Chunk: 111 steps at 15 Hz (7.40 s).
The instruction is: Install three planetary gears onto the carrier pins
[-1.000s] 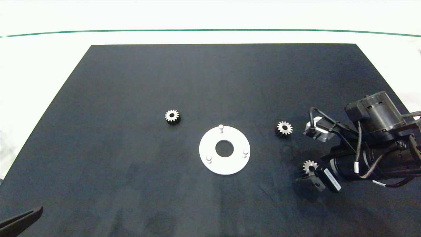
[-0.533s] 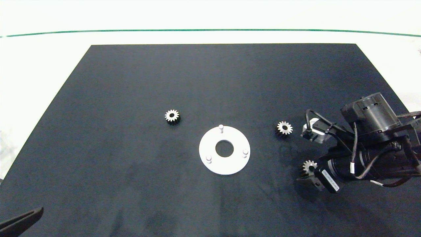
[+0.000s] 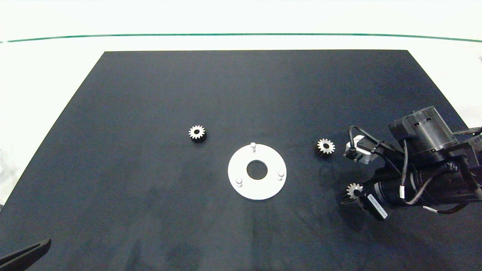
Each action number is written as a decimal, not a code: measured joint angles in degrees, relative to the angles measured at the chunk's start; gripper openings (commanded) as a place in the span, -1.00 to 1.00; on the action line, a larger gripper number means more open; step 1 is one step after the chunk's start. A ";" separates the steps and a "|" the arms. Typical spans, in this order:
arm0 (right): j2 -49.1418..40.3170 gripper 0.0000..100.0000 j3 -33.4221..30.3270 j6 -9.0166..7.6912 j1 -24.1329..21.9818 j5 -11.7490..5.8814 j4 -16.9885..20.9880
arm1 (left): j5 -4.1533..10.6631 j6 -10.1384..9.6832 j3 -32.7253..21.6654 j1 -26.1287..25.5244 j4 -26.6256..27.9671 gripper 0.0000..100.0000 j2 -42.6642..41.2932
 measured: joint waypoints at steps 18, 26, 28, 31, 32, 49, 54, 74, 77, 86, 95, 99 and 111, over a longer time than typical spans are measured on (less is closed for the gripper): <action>0.85 -0.29 -0.11 0.00 0.09 0.00 0.04 | -0.05 0.11 -0.20 -0.61 -0.02 1.00 -0.02; 0.35 -0.50 0.20 -0.30 0.28 0.07 0.43 | 0.00 0.11 0.16 -0.61 0.05 1.00 -0.02; -0.77 -0.50 0.24 -0.33 1.11 0.11 0.52 | 0.00 0.11 0.55 -0.61 0.06 1.00 -0.07; -2.88 -0.50 -0.68 -0.34 2.68 -0.33 0.69 | -0.02 0.11 0.82 -0.61 0.06 1.00 -0.24; -3.34 -0.50 -1.65 -0.34 3.23 -0.48 1.27 | -0.02 0.11 0.82 -0.61 0.06 1.00 -0.33; 11.08 -0.50 -32.63 5.07 15.76 -0.74 19.52 | -0.05 0.00 0.41 -1.05 0.09 1.00 -3.35; 15.37 -0.50 -41.48 4.82 17.51 -1.18 27.08 | -0.02 0.00 0.40 -1.05 0.09 1.00 -3.88; 21.27 -0.50 -43.69 4.77 19.25 -3.54 25.04 | -0.07 0.00 0.85 -1.07 0.09 1.00 -4.44; 21.75 -0.50 -43.80 4.82 19.27 -3.62 25.00 | -0.07 0.00 1.12 -1.11 0.09 1.00 -4.60; 21.88 1.00 -43.83 4.94 19.27 -4.55 24.95 | -0.09 0.00 1.18 -1.10 0.09 1.00 -4.62; 21.53 1.00 -43.47 5.45 19.99 -4.36 25.04 | -0.07 0.00 1.29 -1.05 0.16 1.00 -4.64; 18.14 1.00 -42.67 9.07 20.15 -4.28 24.98 | -0.07 0.00 1.87 -1.05 0.17 1.00 -4.92; -2.05 1.00 -9.59 16.03 17.66 -15.93 -5.17 | -0.09 -0.06 3.16 -0.88 0.16 1.00 -6.19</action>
